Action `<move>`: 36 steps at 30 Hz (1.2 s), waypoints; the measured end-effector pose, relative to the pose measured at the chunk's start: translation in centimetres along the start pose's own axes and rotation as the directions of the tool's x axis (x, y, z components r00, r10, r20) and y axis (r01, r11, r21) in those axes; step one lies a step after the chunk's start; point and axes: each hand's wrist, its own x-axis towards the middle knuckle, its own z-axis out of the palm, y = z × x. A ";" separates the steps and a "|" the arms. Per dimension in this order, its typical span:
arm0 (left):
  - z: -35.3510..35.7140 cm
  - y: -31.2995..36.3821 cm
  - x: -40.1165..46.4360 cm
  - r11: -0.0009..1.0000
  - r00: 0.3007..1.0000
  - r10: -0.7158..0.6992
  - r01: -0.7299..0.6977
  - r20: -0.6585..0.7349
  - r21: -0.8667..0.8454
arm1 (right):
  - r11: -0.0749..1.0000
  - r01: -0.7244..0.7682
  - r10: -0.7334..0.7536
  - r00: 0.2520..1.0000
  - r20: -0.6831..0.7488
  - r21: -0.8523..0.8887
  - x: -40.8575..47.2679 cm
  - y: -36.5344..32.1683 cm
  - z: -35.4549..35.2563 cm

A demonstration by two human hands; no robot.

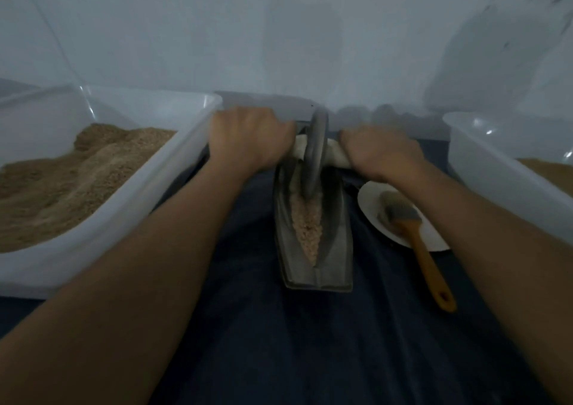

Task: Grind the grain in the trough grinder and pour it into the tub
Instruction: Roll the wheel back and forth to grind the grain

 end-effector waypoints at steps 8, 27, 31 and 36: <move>2.7 -2.0 2.3 0.990 0.958 0.022 0.019 0.285 -0.141 | 0.993 -0.115 0.113 0.986 0.125 0.008 2.9 -2.2 -3.0; -1.2 -0.8 -6.7 0.978 0.957 0.202 -0.184 -0.210 0.103 | 0.982 -0.143 0.185 0.837 -0.515 0.119 -6.9 -3.6 0.1; 0.5 -1.1 -0.8 0.993 0.993 0.119 -0.119 0.014 0.026 | 0.989 -0.147 0.145 0.983 -0.114 -0.007 0.4 -1.2 -0.8; 1.3 -1.5 4.8 0.993 0.912 0.083 -0.045 0.402 -0.105 | 0.930 -0.182 0.083 0.950 0.300 0.319 5.5 0.1 -1.5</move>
